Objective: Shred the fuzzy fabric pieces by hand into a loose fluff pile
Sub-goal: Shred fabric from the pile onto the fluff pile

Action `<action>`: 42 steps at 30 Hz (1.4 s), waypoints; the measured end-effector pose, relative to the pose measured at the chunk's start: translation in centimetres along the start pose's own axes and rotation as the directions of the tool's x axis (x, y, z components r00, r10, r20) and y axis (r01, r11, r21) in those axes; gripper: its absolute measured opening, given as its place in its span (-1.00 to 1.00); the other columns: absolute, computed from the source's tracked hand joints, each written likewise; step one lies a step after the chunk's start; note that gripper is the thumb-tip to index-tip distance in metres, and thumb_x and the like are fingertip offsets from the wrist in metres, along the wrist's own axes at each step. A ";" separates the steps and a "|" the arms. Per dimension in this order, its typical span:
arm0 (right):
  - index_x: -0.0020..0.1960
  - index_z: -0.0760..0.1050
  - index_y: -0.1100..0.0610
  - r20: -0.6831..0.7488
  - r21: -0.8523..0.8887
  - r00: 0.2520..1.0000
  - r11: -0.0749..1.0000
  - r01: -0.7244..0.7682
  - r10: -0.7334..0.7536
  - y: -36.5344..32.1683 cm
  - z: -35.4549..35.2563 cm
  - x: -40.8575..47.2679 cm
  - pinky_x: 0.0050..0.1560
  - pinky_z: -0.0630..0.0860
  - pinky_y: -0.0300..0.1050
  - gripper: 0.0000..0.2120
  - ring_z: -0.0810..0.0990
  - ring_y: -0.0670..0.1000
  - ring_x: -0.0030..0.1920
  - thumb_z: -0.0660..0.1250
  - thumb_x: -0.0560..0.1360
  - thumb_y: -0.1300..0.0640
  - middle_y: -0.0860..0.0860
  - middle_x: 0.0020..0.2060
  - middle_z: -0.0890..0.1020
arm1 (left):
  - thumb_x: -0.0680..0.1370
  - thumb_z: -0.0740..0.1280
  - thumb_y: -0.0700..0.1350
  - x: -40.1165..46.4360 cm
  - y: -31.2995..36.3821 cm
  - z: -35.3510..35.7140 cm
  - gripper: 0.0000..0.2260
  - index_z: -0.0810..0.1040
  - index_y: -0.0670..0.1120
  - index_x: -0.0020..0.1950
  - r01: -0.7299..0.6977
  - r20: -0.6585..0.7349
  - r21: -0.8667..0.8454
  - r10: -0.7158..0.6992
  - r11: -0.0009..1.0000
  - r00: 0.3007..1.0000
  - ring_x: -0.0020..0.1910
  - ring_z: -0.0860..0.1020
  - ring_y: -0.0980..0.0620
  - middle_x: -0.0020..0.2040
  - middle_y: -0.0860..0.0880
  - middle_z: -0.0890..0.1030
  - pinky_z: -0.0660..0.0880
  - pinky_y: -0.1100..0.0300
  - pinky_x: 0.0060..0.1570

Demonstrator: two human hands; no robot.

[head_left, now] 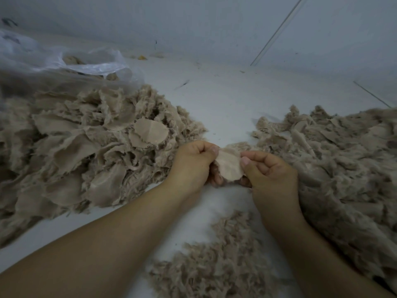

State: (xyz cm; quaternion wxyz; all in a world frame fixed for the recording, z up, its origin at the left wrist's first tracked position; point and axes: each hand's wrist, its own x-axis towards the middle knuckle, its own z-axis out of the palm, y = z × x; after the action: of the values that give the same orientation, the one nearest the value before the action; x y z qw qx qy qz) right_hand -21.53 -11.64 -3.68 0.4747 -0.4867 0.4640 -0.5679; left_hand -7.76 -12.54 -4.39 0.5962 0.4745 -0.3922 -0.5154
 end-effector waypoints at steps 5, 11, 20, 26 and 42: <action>-0.08 0.59 0.13 -0.022 0.016 1.000 1.000 -0.001 0.001 0.2 -0.1 0.2 -0.25 0.61 -0.25 -0.88 0.70 -0.05 -0.25 0.35 0.55 0.31 0.03 -0.27 0.73 | 0.60 0.33 -0.07 0.3 0.7 -0.9 -0.67 0.50 -0.14 -0.35 0.051 0.251 0.122 -0.080 0.991 0.965 -0.70 0.31 0.02 -0.52 -0.13 0.48 0.18 0.35 -0.62; -0.08 0.55 0.21 -0.008 -0.006 1.000 1.000 0.013 -0.013 0.3 -0.1 0.3 -0.41 0.47 -0.36 -0.89 0.56 -0.15 -0.46 0.31 0.57 0.36 -0.01 -0.39 0.67 | 0.64 0.21 -0.23 0.9 2.4 -0.9 -0.89 0.49 -0.24 -0.01 -0.002 -0.012 -0.375 -0.003 0.927 1.000 -0.53 0.53 0.04 -0.36 -0.12 0.60 0.43 0.27 -0.58; -0.09 0.59 0.23 0.029 -0.089 1.000 0.996 0.012 -0.010 0.3 0.0 -0.1 -0.43 0.48 -0.28 -0.82 0.50 -0.09 -0.50 0.24 0.55 0.40 0.04 -0.40 0.64 | 0.57 0.26 -0.13 1.5 -1.3 0.3 -0.68 0.42 0.01 0.32 -0.533 0.498 0.782 0.191 0.323 0.846 0.13 0.45 0.01 0.13 -0.02 0.53 0.39 0.08 0.13; 0.06 0.59 0.10 0.049 -0.148 0.998 0.989 -0.023 0.030 0.6 0.2 0.4 -0.38 0.52 -0.33 -0.74 0.56 -0.11 -0.45 0.20 0.60 0.37 -0.01 -0.16 0.67 | 0.52 0.30 -0.22 1.1 -0.8 0.0 -0.89 0.61 -0.08 -0.08 -0.550 0.464 0.781 0.315 0.296 0.828 -0.09 0.43 -0.05 -0.21 -0.02 0.57 0.41 0.01 -0.11; -0.02 0.58 0.14 0.042 -0.216 0.999 0.976 0.001 0.008 1.1 -0.2 0.5 -0.43 0.51 -0.34 -0.88 0.62 -0.15 -0.44 0.29 0.59 0.30 -0.02 -0.40 0.67 | 0.45 0.49 -0.15 0.4 -0.4 -0.4 -0.87 0.59 -0.07 -0.05 -0.407 0.311 0.544 0.274 0.734 0.910 -0.23 0.56 0.15 -0.16 0.02 0.63 0.49 0.27 -0.26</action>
State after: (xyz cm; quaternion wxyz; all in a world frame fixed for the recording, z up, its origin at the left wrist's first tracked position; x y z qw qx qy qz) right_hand -21.66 -12.29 -4.73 0.4298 -0.5467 0.5134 -0.5027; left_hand -7.40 -12.89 -4.86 0.4555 0.5002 -0.6754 -0.2935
